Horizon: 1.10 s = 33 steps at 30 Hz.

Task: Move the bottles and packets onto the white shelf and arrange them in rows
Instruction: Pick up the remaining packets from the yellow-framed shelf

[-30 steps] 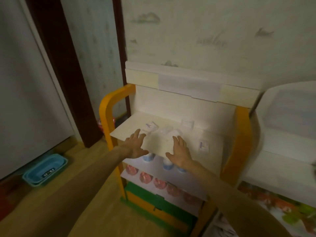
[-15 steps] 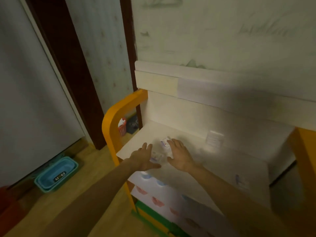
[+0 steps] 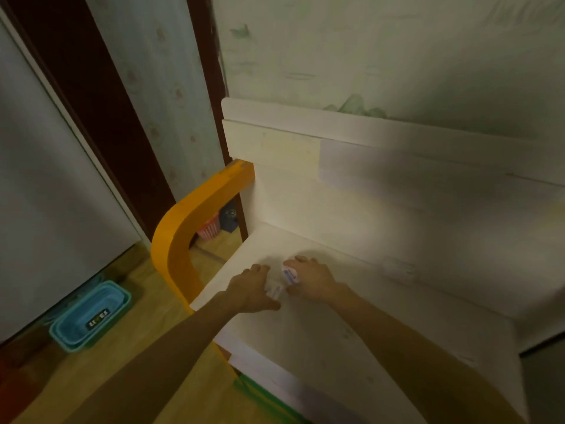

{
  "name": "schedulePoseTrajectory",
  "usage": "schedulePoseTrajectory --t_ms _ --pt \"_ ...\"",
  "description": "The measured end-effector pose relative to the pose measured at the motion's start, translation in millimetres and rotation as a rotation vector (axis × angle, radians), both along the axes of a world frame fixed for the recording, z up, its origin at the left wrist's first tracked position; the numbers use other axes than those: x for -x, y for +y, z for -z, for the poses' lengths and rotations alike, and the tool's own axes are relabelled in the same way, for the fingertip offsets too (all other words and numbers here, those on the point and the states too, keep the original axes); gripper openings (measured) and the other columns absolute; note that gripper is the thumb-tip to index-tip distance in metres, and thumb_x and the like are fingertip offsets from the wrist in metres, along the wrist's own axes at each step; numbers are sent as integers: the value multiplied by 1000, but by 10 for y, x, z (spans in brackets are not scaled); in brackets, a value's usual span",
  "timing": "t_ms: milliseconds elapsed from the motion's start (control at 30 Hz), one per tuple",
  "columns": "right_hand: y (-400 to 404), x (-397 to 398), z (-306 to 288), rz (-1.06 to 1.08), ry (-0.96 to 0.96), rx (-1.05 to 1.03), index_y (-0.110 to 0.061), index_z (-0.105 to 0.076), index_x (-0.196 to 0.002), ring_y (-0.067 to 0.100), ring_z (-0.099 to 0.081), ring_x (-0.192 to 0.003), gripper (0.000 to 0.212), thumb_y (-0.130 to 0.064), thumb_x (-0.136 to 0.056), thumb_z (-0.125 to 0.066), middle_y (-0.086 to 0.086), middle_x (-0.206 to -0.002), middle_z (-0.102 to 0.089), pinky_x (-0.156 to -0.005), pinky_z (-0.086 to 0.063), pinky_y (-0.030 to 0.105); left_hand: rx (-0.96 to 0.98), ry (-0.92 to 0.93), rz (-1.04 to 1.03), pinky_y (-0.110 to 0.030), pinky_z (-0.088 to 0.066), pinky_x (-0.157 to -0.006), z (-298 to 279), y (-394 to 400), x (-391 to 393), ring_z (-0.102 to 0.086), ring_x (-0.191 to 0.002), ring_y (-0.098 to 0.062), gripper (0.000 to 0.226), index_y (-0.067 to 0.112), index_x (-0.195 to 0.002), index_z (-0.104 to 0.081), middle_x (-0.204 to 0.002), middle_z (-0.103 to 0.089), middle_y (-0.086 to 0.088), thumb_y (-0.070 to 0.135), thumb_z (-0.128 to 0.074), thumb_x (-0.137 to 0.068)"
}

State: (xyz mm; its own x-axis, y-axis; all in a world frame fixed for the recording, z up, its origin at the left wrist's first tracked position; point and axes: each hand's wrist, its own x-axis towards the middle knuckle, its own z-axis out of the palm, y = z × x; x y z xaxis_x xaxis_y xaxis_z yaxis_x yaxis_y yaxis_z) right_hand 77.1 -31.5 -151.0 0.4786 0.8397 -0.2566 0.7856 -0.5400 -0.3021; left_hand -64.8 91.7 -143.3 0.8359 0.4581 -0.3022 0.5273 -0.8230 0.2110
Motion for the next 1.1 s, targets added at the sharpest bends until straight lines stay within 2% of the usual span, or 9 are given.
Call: schedulePoseTrajectory --t_ms 133,200,300,433,533,633,833,967,1100 --pt "48 37 41 69 27 -29 -34 -37 -145 29 -45 -129 76 -46 -78 -69 0 -142 -49 -105 -38 42 -23 -45 66 -39 -46 -102 34 16 50 -47 -125 -23 99 23 -149 -31 -146 -39 -1 60 -78 -70" --pt "6 116 39 149 70 -118 -32 -34 -150 29 -44 -131 80 -39 -80 -72 2 -147 -46 -108 -36 40 -47 -56 153 -35 -48 -97 25 13 95 -46 -121 -20 92 27 -145 -36 -145 -38 1 56 -79 -69" --pt "-152 258 -8 285 145 -302 -31 -32 -151 24 -46 -132 85 -32 -79 -77 0 -151 -44 -110 -38 37 -25 -145 166 -32 -50 -97 -77 9 153 -49 -118 -18 86 26 -142 -40 -142 -41 4 53 -80 -71" --pt "-406 437 -237 424 149 -477 -30 -29 -151 22 -55 -122 86 -32 -79 -76 -2 -147 -45 -103 -46 35 -22 -250 223 -33 -50 -97 -304 42 279 -49 -118 -18 83 27 -141 -42 -141 -42 4 56 -77 -71" --pt "-630 588 -425 493 90 -574 -28 -24 -153 21 -55 -123 90 -36 -79 -77 0 -147 -45 -103 -46 38 -21 -354 258 -33 -50 -97 -453 -1 445 -46 -119 -17 84 29 -140 -40 -141 -39 7 60 -74 -69" --pt "-911 798 -474 568 18 -593 -25 -19 -154 21 -48 -131 96 -39 -79 -78 1 -151 -40 -107 -40 37 -24 -429 336 -27 -47 -95 -475 -126 619 -43 -119 -14 84 32 -138 -39 -139 -37 8 64 -72 -69" --pt "-1654 1328 -476 773 -178 -565 -18 -31 -150 24 -52 -124 92 -43 -76 -78 5 -141 -51 -103 -42 36 32 -504 463 -27 -51 -90 -309 -661 732 -45 -115 -12 80 36 -134 -41 -135 -39 11 71 -69 -68" --pt "-2309 1512 -670 680 -448 -527 -19 -33 -149 24 -50 -125 80 -46 -82 -66 3 -141 -50 -104 -39 35 73 -593 566 -33 -51 -92 -463 -1205 593 -49 -118 -15 79 30 -137 -46 -139 -41 9 64 -72 -70" --pt "-2886 1575 -1069 727 -544 -628 -22 -35 -146 17 -51 -120 78 -45 -81 -70 0 -133 -55 -104 -40 32 129 -766 693 -36 -54 -88 -808 -1846 425 -52 -117 -16 78 26 -135 -50 -140 -42 7 59 -73 -69"
